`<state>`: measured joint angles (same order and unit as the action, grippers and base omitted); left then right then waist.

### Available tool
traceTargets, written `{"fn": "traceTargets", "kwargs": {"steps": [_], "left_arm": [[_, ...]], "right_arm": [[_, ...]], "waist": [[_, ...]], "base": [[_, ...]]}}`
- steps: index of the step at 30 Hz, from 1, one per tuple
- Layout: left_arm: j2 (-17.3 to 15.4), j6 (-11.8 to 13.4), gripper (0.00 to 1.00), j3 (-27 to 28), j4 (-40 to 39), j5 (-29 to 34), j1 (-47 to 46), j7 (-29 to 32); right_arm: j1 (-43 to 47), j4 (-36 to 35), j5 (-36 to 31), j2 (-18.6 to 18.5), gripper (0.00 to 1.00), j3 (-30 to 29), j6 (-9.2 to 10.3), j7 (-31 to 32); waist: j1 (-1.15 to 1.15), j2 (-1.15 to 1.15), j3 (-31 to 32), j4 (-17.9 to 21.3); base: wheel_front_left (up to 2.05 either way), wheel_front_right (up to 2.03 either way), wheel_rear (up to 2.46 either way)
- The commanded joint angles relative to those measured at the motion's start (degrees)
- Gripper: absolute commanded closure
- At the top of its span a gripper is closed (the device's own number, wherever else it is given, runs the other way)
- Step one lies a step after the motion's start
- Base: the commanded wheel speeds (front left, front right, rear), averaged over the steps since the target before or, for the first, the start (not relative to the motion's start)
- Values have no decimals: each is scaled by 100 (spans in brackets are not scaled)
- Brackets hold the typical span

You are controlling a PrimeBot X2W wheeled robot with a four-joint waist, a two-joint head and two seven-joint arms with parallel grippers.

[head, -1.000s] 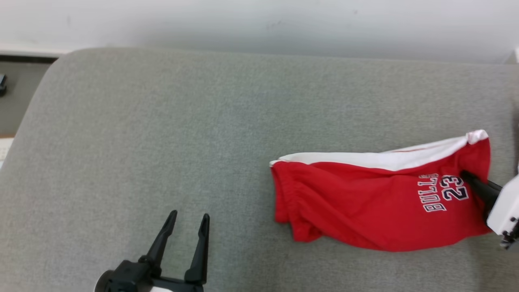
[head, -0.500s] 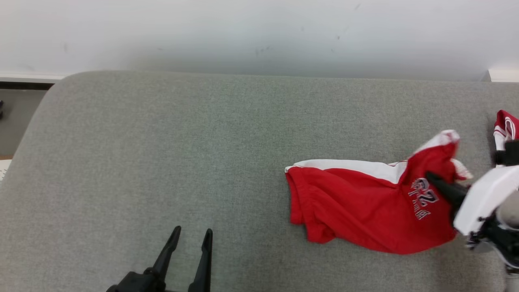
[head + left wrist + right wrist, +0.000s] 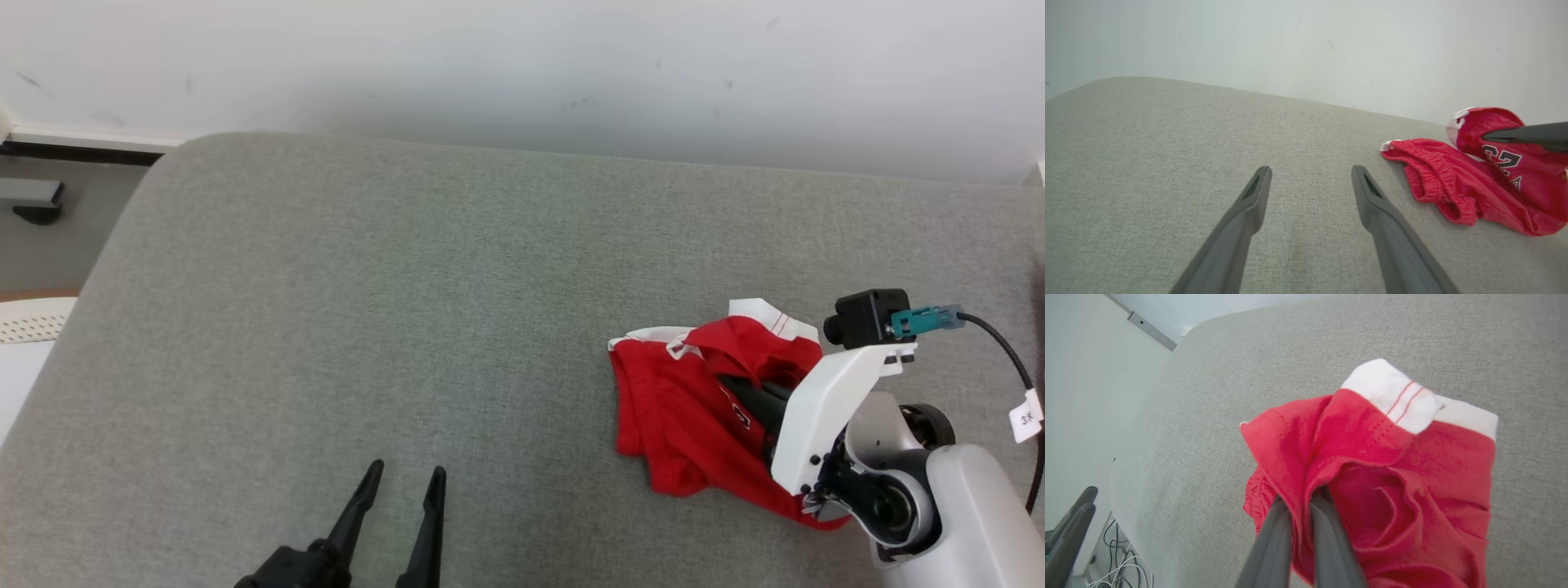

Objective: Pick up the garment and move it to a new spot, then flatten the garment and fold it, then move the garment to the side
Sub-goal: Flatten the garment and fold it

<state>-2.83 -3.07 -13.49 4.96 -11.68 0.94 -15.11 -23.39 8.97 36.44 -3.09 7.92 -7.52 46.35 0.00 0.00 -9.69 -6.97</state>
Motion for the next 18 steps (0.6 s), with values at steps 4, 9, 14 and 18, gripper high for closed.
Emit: {"fn": "traceTargets", "kwargs": {"steps": [4,9,14,18], "left_arm": [[-18,58,0,-48,7,-63,72,-2],[-17,97,0,-107,45,-83,161,-2],[-17,104,0,-150,74,-113,110,-2],[-17,86,0,-94,100,-83,126,-2]], "right_arm": [[-193,290,158,11,100,142,8,-440],[-421,692,245,12,100,374,8,-807],[-566,1041,273,14,0,659,8,-1149],[-559,1210,650,13,0,911,8,-1456]], "waist": [[0,0,50,-95],[0,0,99,-88],[0,0,123,-71],[0,0,191,-36]], "base": [[0,0,0],[0,0,0],[0,0,0],[0,0,0]]}}
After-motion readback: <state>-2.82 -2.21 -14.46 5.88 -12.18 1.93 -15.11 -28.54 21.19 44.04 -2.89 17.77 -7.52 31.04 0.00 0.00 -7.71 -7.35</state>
